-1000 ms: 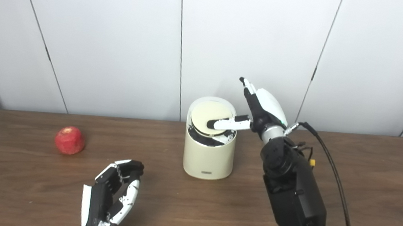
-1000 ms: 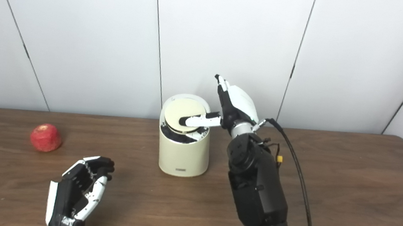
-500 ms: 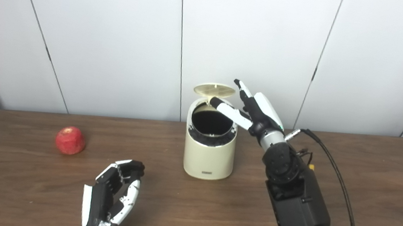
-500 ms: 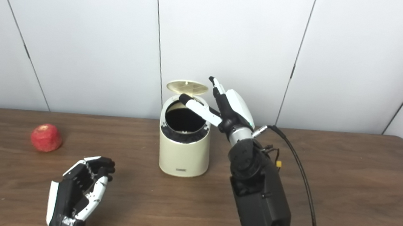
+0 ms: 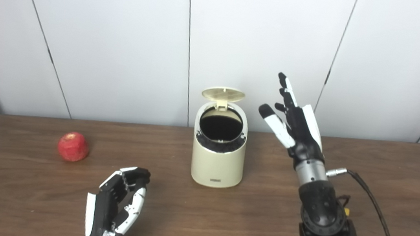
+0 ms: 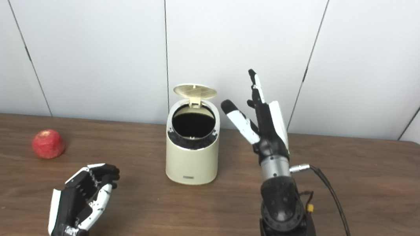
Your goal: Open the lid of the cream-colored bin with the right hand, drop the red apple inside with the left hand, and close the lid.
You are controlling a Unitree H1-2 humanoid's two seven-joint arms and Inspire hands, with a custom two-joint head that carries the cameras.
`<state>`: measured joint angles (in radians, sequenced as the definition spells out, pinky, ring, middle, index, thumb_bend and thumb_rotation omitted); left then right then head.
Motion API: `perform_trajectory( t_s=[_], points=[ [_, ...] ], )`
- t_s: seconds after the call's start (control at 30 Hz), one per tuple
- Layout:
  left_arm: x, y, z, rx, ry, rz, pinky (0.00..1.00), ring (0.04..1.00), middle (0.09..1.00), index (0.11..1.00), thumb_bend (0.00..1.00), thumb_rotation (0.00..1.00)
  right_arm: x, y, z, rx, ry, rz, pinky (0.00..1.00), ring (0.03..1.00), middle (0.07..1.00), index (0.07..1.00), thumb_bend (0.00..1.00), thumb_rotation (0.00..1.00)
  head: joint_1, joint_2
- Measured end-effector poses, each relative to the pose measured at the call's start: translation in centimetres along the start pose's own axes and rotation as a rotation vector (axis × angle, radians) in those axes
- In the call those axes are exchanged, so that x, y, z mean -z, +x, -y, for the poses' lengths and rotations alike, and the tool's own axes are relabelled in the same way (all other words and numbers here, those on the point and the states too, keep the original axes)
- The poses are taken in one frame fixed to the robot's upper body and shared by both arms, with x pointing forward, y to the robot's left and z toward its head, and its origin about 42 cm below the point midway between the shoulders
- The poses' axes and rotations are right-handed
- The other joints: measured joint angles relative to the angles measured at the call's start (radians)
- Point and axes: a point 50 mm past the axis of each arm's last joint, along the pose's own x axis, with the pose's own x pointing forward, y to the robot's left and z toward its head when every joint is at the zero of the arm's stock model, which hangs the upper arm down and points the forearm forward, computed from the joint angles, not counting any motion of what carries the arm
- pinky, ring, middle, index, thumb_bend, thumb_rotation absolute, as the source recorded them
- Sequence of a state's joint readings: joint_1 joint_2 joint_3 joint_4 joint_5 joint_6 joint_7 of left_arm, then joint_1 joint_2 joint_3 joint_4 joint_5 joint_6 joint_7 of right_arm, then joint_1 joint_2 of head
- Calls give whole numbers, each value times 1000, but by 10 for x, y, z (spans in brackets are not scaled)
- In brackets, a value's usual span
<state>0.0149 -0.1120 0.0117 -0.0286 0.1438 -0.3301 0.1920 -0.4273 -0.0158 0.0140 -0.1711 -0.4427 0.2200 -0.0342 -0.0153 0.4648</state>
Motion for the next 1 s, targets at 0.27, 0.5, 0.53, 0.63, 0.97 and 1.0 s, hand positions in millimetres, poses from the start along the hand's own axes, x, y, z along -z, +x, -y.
perform_trajectory(
  t_s=[0.27,0.5,0.53,0.63,0.97,1.0],
  points=[
    [2,3,-2,2,-10,-5,552,617,619,598,248,197,38,-60,20,212,105,50,727,786,795,763,282,310,-15,-6],
    [4,7,-4,5,-18,-6,551,615,617,598,247,197,99,-103,22,180,151,46,663,720,729,714,285,476,-18,-11],
    [5,8,-4,7,-18,-6,553,616,618,598,247,199,103,-107,23,182,157,55,652,711,725,712,286,482,-20,-9],
    [5,9,-5,10,-14,-4,551,614,616,597,252,214,100,-109,24,208,178,93,641,709,726,713,272,434,-20,-9],
    [5,9,-6,10,-15,-5,554,611,615,595,259,211,94,-123,21,252,207,102,645,702,715,708,275,376,-6,6],
    [6,9,-7,11,-13,-4,552,609,615,595,261,216,94,-123,21,257,208,101,643,700,714,708,267,349,-9,6]
  ],
)
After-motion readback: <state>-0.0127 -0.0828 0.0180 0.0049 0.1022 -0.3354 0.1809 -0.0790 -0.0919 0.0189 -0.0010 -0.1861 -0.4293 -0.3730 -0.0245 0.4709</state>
